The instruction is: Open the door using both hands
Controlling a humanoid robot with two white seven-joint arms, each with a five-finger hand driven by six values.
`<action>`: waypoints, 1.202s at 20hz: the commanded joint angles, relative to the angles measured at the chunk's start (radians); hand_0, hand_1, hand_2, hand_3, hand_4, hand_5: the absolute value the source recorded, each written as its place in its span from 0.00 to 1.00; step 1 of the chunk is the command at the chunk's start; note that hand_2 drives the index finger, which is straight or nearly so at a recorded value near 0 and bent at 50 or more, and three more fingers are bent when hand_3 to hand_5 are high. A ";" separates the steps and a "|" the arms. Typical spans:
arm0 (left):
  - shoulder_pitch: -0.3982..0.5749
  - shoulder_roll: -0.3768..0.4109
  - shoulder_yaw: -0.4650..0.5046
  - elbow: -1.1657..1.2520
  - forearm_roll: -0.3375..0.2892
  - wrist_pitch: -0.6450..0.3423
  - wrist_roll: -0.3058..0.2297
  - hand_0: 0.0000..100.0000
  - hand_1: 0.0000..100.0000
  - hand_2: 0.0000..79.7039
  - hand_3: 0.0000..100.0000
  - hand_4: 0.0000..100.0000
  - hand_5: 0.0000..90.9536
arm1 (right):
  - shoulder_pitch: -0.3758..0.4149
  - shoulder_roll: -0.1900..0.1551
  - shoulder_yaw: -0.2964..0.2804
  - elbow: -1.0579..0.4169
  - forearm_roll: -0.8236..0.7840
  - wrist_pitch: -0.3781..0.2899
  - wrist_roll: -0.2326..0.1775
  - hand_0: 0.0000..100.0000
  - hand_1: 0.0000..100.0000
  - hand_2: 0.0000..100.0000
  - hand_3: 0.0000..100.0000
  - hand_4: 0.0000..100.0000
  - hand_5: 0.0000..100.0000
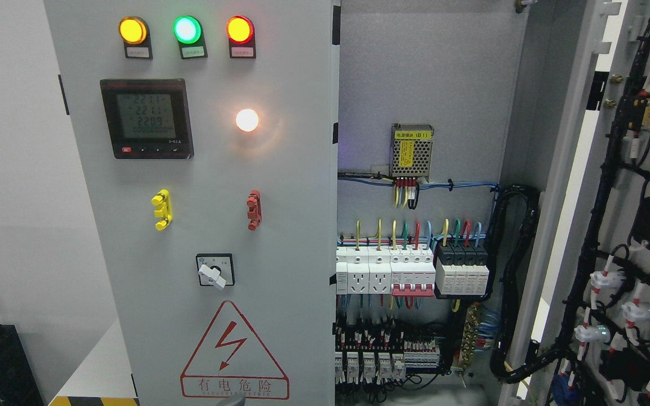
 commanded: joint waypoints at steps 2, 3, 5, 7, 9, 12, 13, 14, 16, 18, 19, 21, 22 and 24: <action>0.456 0.141 0.387 0.004 -0.106 0.001 -0.064 0.00 0.00 0.00 0.00 0.00 0.00 | 0.001 0.000 0.000 0.000 0.000 0.001 -0.001 0.39 0.00 0.00 0.00 0.00 0.00; 0.512 0.137 0.411 0.004 -0.135 -0.002 -0.073 0.00 0.00 0.00 0.00 0.00 0.00 | 0.000 0.000 0.000 0.000 -0.001 0.001 0.000 0.39 0.00 0.00 0.00 0.00 0.00; 0.588 0.125 0.436 0.014 -0.174 -0.005 -0.078 0.00 0.00 0.00 0.00 0.00 0.00 | 0.000 0.000 0.000 0.000 0.000 0.001 0.000 0.39 0.00 0.00 0.00 0.00 0.00; 0.668 0.122 0.451 0.054 -0.182 -0.023 -0.077 0.00 0.00 0.00 0.00 0.00 0.00 | 0.000 0.000 0.000 0.000 0.000 0.001 0.000 0.39 0.00 0.00 0.00 0.00 0.00; 0.745 0.118 0.467 0.083 -0.212 -0.063 -0.078 0.00 0.00 0.00 0.00 0.00 0.00 | 0.000 0.000 0.000 0.000 0.000 0.001 0.000 0.39 0.00 0.00 0.00 0.00 0.00; 0.881 0.102 0.470 0.134 -0.292 -0.183 -0.080 0.00 0.00 0.00 0.00 0.00 0.00 | 0.001 0.000 0.000 0.000 0.000 0.001 0.000 0.39 0.00 0.00 0.00 0.00 0.00; 0.909 0.088 0.470 0.151 -0.315 -0.216 -0.081 0.00 0.00 0.00 0.00 0.00 0.00 | 0.000 0.000 0.000 0.000 0.000 0.001 0.000 0.39 0.00 0.00 0.00 0.00 0.00; 0.934 0.074 0.468 0.165 -0.341 -0.235 -0.090 0.00 0.00 0.00 0.00 0.00 0.00 | 0.000 0.000 0.000 0.000 0.000 0.001 0.000 0.39 0.00 0.00 0.00 0.00 0.00; 0.983 0.051 0.470 0.194 -0.382 -0.243 -0.113 0.00 0.00 0.00 0.00 0.00 0.00 | 0.000 0.000 0.000 0.000 0.000 0.001 0.000 0.39 0.00 0.00 0.00 0.00 0.00; 1.021 0.022 0.470 0.218 -0.416 -0.258 -0.116 0.00 0.00 0.00 0.00 0.00 0.00 | 0.001 0.000 0.000 0.000 0.000 0.001 0.000 0.39 0.00 0.00 0.00 0.00 0.00; 1.040 -0.003 0.470 0.238 -0.438 -0.261 -0.116 0.00 0.00 0.00 0.00 0.00 0.00 | 0.001 0.000 0.000 0.000 0.000 0.001 0.000 0.39 0.00 0.00 0.00 0.00 0.00; 1.057 -0.058 0.468 0.298 -0.499 -0.264 -0.116 0.00 0.00 0.00 0.00 0.00 0.00 | 0.001 0.000 0.000 0.000 0.000 0.001 0.000 0.39 0.00 0.00 0.00 0.00 0.00; 1.058 -0.096 0.468 0.341 -0.536 -0.264 -0.116 0.00 0.00 0.00 0.00 0.00 0.00 | 0.000 0.000 0.000 0.000 -0.001 0.001 0.000 0.39 0.00 0.00 0.00 0.00 0.00; 1.052 -0.171 0.468 0.424 -0.606 -0.270 -0.118 0.00 0.00 0.00 0.00 0.00 0.00 | 0.001 0.000 0.000 0.000 0.000 0.001 0.000 0.39 0.00 0.00 0.00 0.00 0.00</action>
